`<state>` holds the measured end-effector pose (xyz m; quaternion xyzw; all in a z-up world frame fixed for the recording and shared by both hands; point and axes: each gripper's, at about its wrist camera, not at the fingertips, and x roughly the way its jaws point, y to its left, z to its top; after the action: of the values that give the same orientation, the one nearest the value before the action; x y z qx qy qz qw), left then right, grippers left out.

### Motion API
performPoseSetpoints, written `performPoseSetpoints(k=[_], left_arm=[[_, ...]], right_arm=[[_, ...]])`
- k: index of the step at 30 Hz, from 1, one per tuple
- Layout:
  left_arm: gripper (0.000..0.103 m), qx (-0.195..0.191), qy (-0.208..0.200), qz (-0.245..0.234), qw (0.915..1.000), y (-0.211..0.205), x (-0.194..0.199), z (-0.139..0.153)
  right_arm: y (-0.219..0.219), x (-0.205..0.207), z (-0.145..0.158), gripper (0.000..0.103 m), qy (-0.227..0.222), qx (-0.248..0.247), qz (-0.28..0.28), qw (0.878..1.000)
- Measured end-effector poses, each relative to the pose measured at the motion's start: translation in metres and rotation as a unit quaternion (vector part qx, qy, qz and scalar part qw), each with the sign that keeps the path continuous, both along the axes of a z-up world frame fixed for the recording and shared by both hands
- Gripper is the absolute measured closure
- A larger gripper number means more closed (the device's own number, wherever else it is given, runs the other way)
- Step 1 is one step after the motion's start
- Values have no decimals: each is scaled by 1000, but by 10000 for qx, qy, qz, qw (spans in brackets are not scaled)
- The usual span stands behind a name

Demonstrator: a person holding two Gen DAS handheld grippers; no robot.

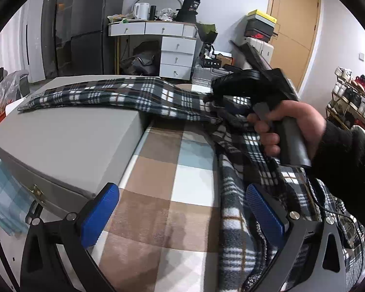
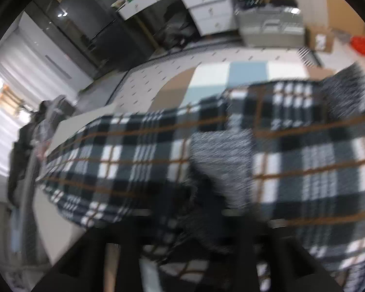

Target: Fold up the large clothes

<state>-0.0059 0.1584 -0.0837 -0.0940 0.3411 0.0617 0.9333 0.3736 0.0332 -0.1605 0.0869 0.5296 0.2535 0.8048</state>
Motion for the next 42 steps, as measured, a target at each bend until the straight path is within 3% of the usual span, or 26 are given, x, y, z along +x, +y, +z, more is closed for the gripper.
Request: performPoseSetpoints(k=[1,4,7,8,10,14,16,19,21,23,28,30,34,37,38,40,42], left_arm=[[1,15,-26,29,10000,4,-1,1],[1,84,-126,187,9997,16,-1,10],[1,83,-141,440,9989,36,4,23],[1,186,-47,738,9971,47,7,27],[1,146,-65,1018,9947,69,13,37],[1,-183,-77,1353,9906,119,27,56],[1,-442,-87,1439,9886,143,33,62],[1,-1024,-8,1815,9781,185,38,62],[1,-1450,110,2042,9681,213,40,58],[1,-1652,107,2469,9548,245,39,53],[1,-2207,524,2783,9333,310,59,22],[1,-2272,568,3159,9194,328,59,10],[1,-2421,732,3032,9187,337,72,-3],[1,-2634,852,2874,9169,338,82,-11],[1,-2711,893,2893,9137,339,84,-15],[1,-2749,929,2954,9103,343,88,-17],[10,-2627,957,3057,9102,344,91,-17]], right_arm=[[-2,-4,3,19,52,188,123,9997],[-18,-28,30,18,-146,894,456,9948],[-50,-62,54,6,-280,1586,364,9863],[-67,-74,61,3,-345,1736,258,9839],[-103,-104,73,0,-555,2122,61,9756],[-151,-160,84,0,-829,2286,-202,9698],[-169,-175,89,0,-847,2468,-187,9652],[-184,-196,85,0,-650,2678,-145,9612],[-190,-214,86,0,-535,2659,-153,9624],[-197,-232,92,0,-586,2518,-106,9659],[-188,-257,103,0,-637,1992,-107,9778],[-186,-262,115,0,-642,1752,-234,9822],[-185,-281,162,0,-1239,792,-535,9877],[-180,-297,197,0,-1828,215,-700,9804],[-180,-297,201,0,-1808,238,-738,9805],[-184,-292,202,0,-1450,738,-841,9831],[-186,-285,193,0,-1102,1019,-918,9844]])
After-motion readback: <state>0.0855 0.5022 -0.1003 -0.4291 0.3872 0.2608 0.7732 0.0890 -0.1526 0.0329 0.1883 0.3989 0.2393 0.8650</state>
